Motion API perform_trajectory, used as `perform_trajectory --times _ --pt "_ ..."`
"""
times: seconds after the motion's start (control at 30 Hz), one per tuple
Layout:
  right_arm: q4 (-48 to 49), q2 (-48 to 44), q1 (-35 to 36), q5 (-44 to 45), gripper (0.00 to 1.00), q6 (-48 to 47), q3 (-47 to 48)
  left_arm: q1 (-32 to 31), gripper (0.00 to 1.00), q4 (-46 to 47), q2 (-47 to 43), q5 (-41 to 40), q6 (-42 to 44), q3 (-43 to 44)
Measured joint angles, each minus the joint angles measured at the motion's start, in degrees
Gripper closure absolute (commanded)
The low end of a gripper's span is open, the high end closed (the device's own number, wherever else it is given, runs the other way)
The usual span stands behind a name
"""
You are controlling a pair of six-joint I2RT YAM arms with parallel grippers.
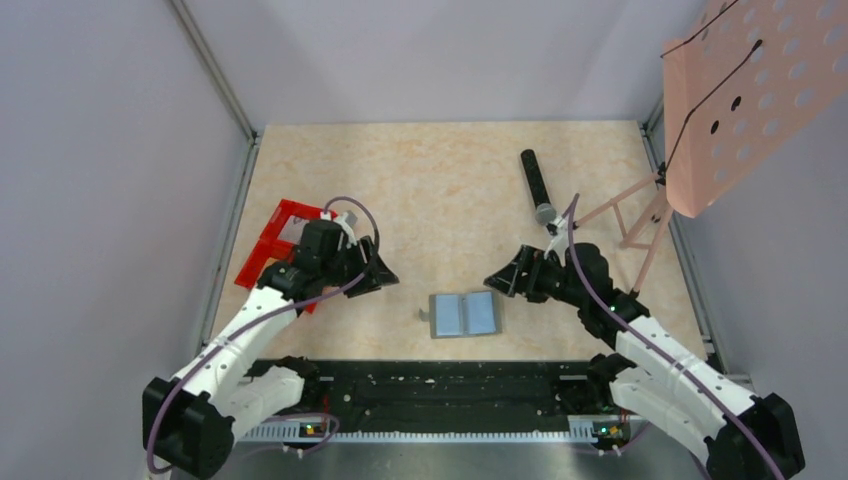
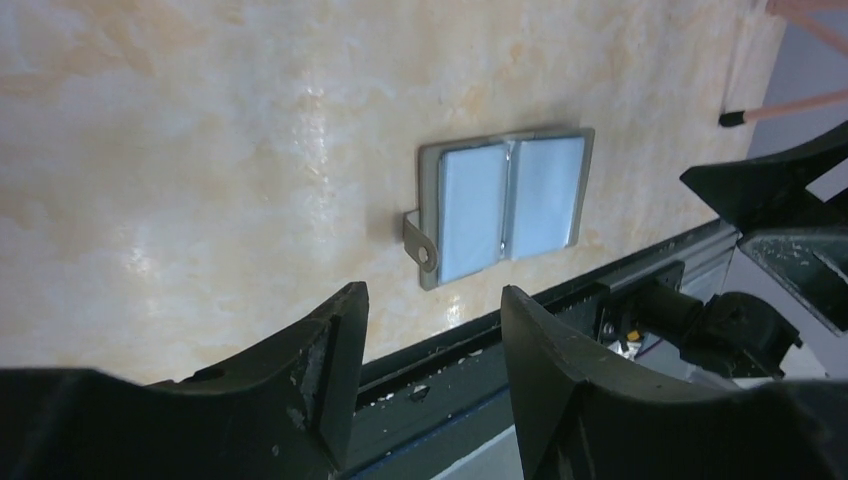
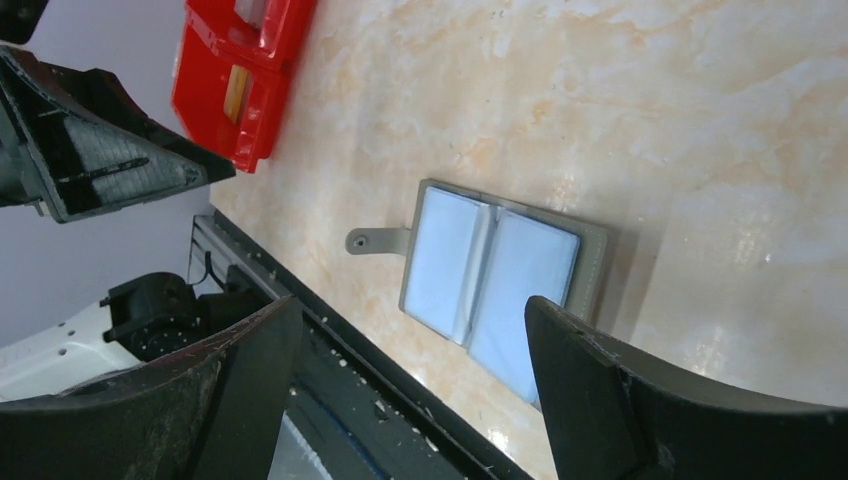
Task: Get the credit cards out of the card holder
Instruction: Remove the credit card from the card holder.
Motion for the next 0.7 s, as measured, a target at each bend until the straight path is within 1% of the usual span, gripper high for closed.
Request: perform_trajectory --times 0.17,0.33,0.43,0.5,0.7 --pt "-3.76 -3.37 0.02 2.21 0.18 -0.11 -1.84 -5.84 0.41 5.53 2.97 0.15 -1.86 -3.06" --pt "-6.19 -3.91 0.00 3.37 0.18 0.11 -2.14 -10.93 0.41 10.73 6.40 -0.20 -3.21 -6.10" --pt "-6.71 -4.24 0.00 3.67 0.19 0.50 -2.14 -12.81 0.43 13.70 9.20 -0.46 -3.80 -6.97" --pt "-7.08 -4.42 0.02 3.87 0.19 0.70 -2.14 -13.64 0.45 16.57 11.87 -0.79 -4.09 -7.26" --pt "-7.39 -4.48 0.09 4.48 0.20 1.70 -2.14 -15.72 0.59 23.23 20.70 -1.64 -4.61 -7.80"
